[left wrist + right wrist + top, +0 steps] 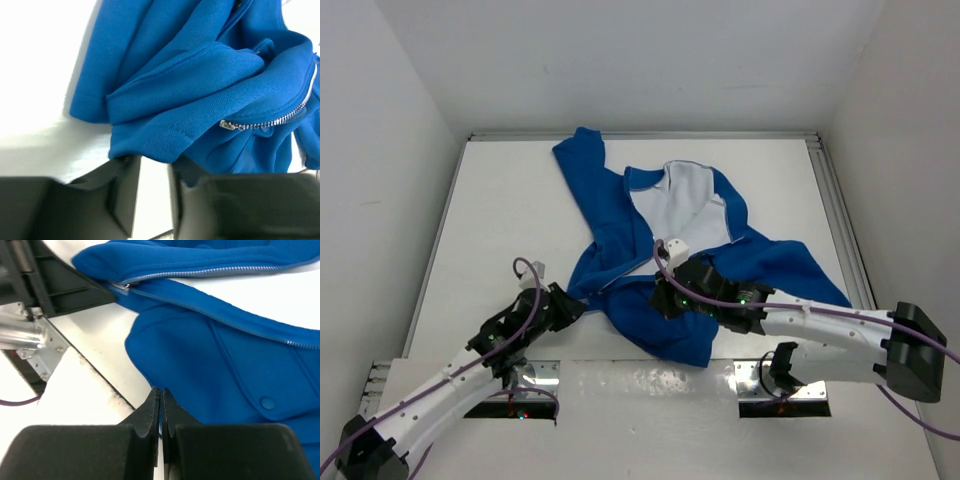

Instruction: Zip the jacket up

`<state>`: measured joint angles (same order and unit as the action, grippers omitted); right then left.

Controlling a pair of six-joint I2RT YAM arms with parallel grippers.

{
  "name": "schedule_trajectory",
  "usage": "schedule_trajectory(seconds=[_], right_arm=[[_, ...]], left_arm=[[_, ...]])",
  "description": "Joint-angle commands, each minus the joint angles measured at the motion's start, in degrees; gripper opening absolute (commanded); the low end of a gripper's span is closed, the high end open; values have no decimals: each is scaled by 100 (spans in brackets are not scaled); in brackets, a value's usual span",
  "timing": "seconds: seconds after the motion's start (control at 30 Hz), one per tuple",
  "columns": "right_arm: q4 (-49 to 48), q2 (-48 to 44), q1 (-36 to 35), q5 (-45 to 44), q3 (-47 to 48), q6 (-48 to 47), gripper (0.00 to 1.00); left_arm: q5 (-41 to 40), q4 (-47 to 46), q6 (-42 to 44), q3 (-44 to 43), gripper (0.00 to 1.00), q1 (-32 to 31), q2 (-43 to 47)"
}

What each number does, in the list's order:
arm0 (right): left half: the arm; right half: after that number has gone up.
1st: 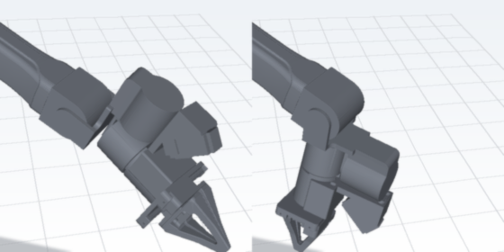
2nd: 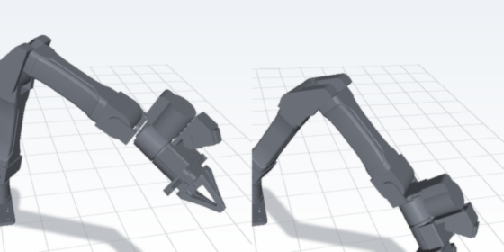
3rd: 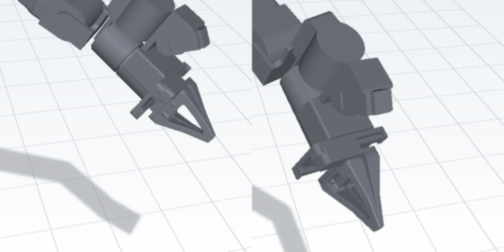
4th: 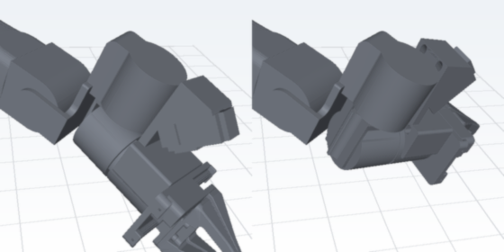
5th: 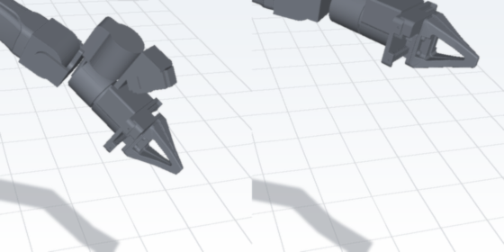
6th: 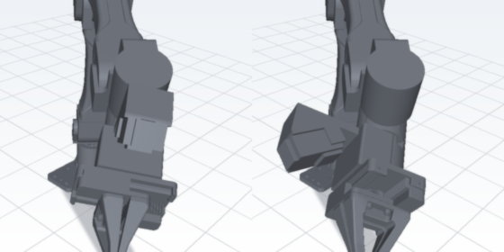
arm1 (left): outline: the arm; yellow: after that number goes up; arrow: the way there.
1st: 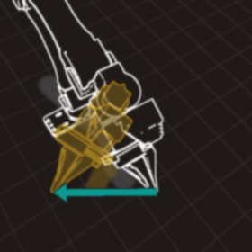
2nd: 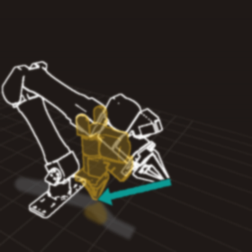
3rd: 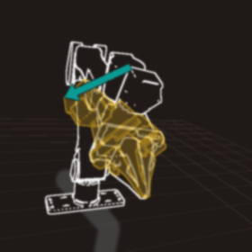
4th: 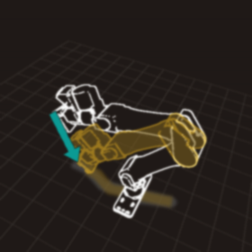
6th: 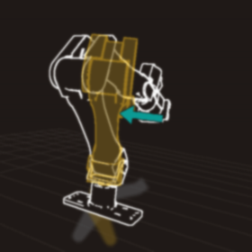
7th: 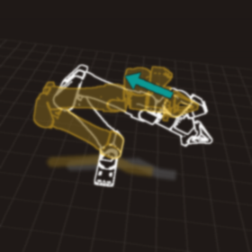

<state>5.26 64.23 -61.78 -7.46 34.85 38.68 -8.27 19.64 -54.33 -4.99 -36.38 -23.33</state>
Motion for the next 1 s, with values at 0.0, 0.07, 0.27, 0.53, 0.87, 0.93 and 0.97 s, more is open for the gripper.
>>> schedule_trajectory(seconds=[0.0, 0.07, 0.27, 0.53, 0.87, 0.93, 0.97], right_arm=[[-350, -33, -45, 254, 128, -88, 0], [-341, -51, -45, 254, 57, -45, 0], [-438, -174, -53, 351, -198, 52, 0], [-640, -297, -45, 562, -391, 131, 0], [-675, -560, -45, 527, -198, 131, 9], [-727, -595, -45, 466, -128, 96, 17], [-771, -578, -45, 404, -110, 88, 21]], left_arm=[[9, -1388, -87, 139, 29, -27, -319], [115, -2117, 36, 226, 32, -27, -592], [55, -3035, 45, 499, 32, -27, -990], [-395, -3782, 54, 1026, 34, -27, -716], [-35, -5197, 344, 1308, 45, -62, -1709], [71, -5260, 387, 1282, 49, -88, -1710], [98, -5260, 396, 1256, 50, -106, -1692]])
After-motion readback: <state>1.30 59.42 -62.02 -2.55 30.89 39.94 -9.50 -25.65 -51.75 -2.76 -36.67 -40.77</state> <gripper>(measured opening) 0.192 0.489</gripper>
